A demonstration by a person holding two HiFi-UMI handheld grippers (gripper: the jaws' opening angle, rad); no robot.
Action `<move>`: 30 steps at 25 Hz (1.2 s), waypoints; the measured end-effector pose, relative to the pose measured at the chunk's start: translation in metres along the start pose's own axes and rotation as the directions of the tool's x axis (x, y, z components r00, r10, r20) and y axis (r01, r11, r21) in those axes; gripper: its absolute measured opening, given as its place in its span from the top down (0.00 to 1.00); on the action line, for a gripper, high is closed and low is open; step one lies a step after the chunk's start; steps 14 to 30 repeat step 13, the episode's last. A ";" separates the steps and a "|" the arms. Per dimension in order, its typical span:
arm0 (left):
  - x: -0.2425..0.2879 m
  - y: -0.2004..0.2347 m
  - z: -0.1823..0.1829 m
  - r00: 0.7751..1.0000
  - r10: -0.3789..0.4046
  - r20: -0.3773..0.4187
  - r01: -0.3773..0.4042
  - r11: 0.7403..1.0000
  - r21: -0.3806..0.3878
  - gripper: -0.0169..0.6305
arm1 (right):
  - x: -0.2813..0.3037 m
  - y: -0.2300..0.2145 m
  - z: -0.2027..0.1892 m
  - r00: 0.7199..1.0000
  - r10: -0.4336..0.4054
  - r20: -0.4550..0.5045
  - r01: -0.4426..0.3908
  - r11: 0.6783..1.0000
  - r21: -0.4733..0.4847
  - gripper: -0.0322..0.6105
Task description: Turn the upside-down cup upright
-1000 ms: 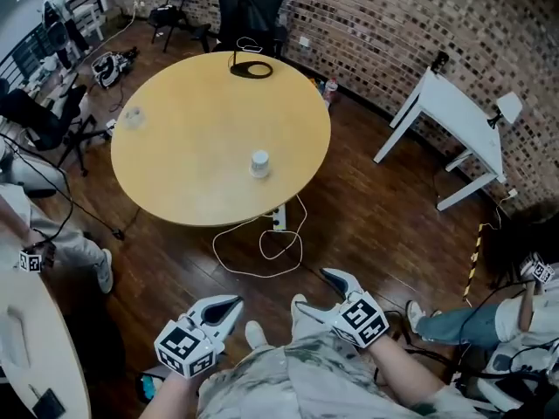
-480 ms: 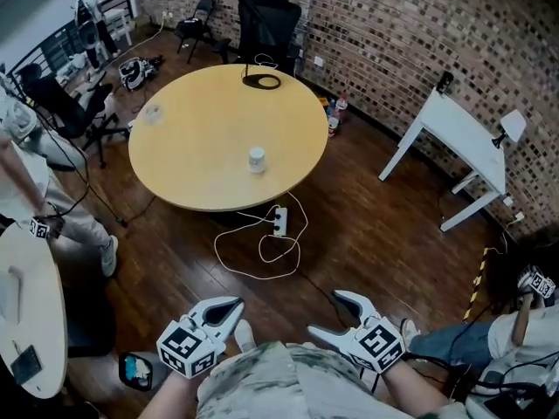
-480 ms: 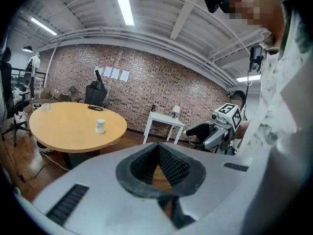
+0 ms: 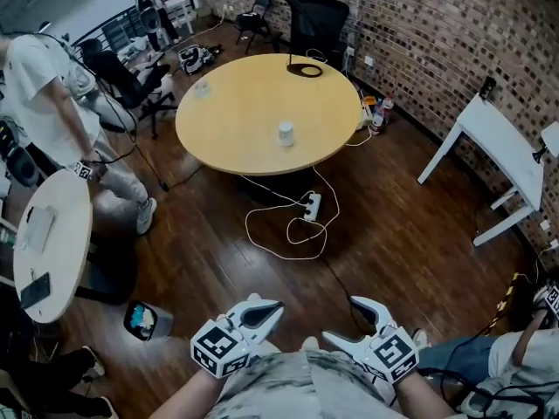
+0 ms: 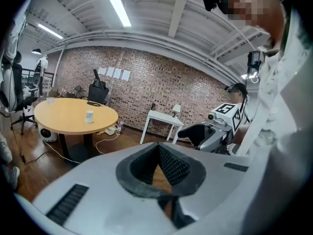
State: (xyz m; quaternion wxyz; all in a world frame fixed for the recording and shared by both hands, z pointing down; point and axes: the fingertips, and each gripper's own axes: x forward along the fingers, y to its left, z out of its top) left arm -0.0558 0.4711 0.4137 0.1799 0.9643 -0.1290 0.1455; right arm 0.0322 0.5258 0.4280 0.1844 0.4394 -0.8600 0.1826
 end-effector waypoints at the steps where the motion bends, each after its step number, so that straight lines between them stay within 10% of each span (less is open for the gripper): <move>1: -0.005 -0.010 -0.002 1.000 0.010 0.001 -0.010 1.000 -0.005 0.96 | -0.005 0.006 -0.002 1.000 0.014 0.004 -0.014 1.000 -0.002 0.38; 30: 0.012 -0.067 -0.011 1.000 0.018 0.007 -0.018 1.000 0.014 0.96 | -0.049 0.013 -0.016 0.998 0.046 0.044 -0.045 0.998 -0.033 0.38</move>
